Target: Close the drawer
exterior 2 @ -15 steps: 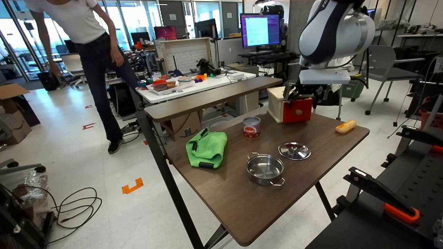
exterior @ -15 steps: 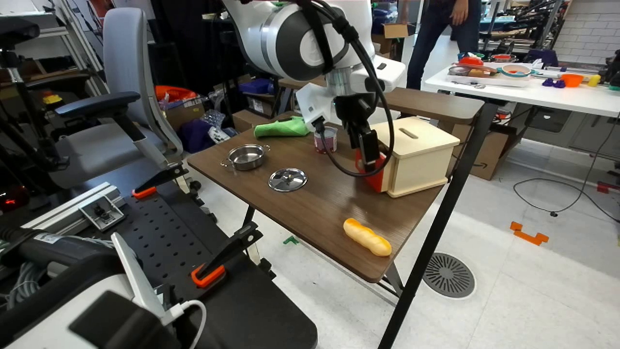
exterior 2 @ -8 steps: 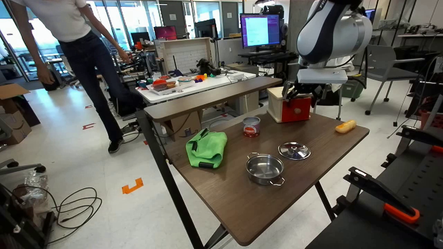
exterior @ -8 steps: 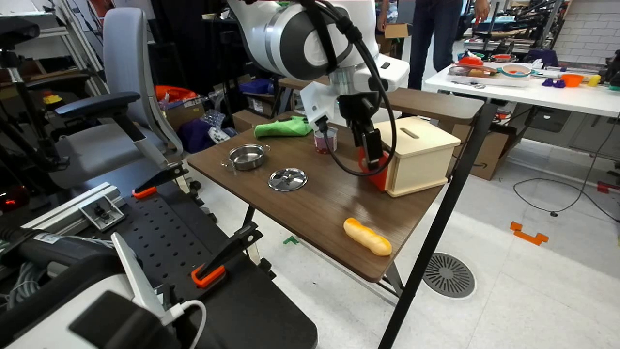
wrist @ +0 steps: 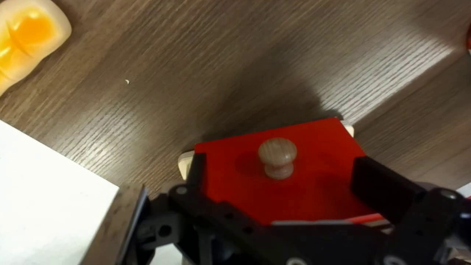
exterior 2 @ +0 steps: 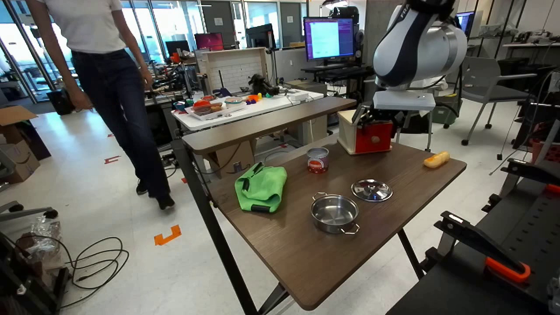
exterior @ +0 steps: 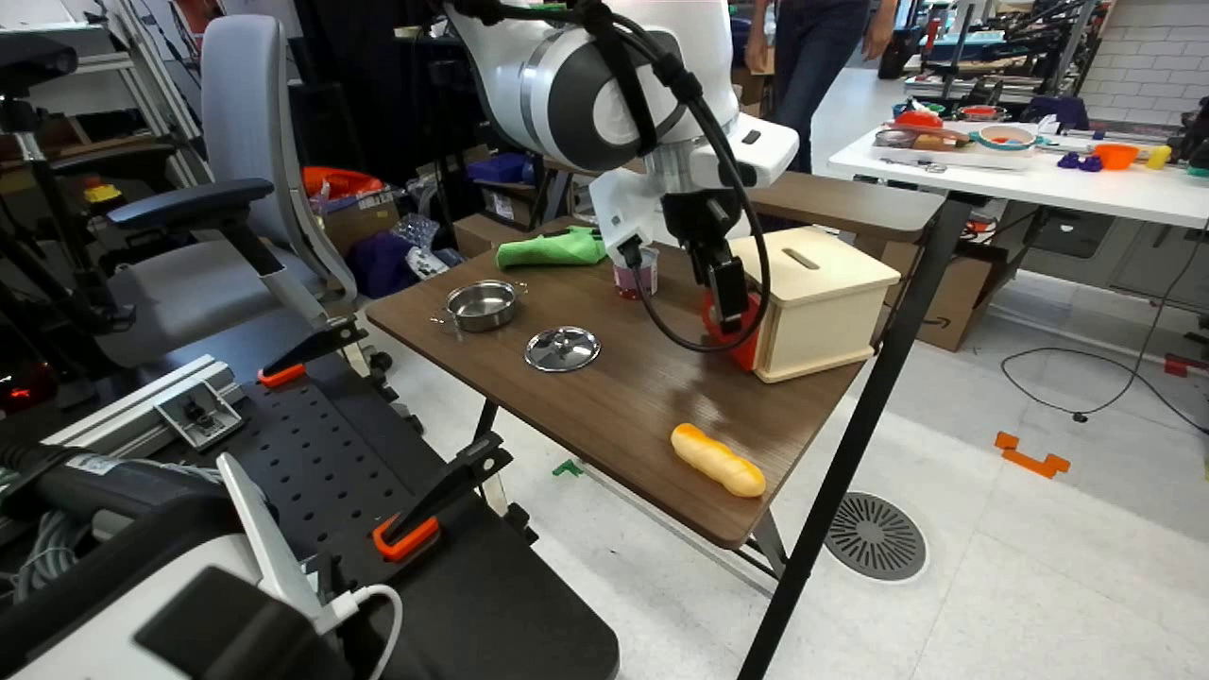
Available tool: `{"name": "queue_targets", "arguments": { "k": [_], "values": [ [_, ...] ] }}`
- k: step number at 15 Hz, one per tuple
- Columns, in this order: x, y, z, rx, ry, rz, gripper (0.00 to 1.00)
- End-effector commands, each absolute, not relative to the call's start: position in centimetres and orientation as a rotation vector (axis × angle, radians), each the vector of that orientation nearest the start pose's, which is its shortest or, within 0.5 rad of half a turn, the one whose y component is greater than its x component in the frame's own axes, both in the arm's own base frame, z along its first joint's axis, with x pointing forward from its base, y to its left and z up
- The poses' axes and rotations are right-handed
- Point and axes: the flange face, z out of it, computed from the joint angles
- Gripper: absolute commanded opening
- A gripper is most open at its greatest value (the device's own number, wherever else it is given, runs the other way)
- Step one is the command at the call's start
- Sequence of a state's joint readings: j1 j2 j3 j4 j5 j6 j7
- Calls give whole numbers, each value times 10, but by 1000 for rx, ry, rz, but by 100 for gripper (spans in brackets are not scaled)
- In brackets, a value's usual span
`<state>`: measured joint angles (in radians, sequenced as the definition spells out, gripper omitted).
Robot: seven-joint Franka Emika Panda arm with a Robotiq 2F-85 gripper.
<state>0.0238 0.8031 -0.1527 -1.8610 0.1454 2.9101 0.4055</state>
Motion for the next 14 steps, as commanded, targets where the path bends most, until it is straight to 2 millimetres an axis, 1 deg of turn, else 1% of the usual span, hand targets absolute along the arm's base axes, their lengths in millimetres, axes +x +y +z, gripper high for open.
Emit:
{"name": "queue_targets", "arguments": {
  "k": [1,4,8,10,14],
  "values": [
    [667,-104,111,-2954,923,-652,100],
    [666,-104,104,-2969,863,-735,100],
    [655,-101,100,-2996,831,-754,100],
    [647,-99,99,-3011,813,-741,100],
    [624,-95,101,-3054,770,-710,100]
  ]
}}
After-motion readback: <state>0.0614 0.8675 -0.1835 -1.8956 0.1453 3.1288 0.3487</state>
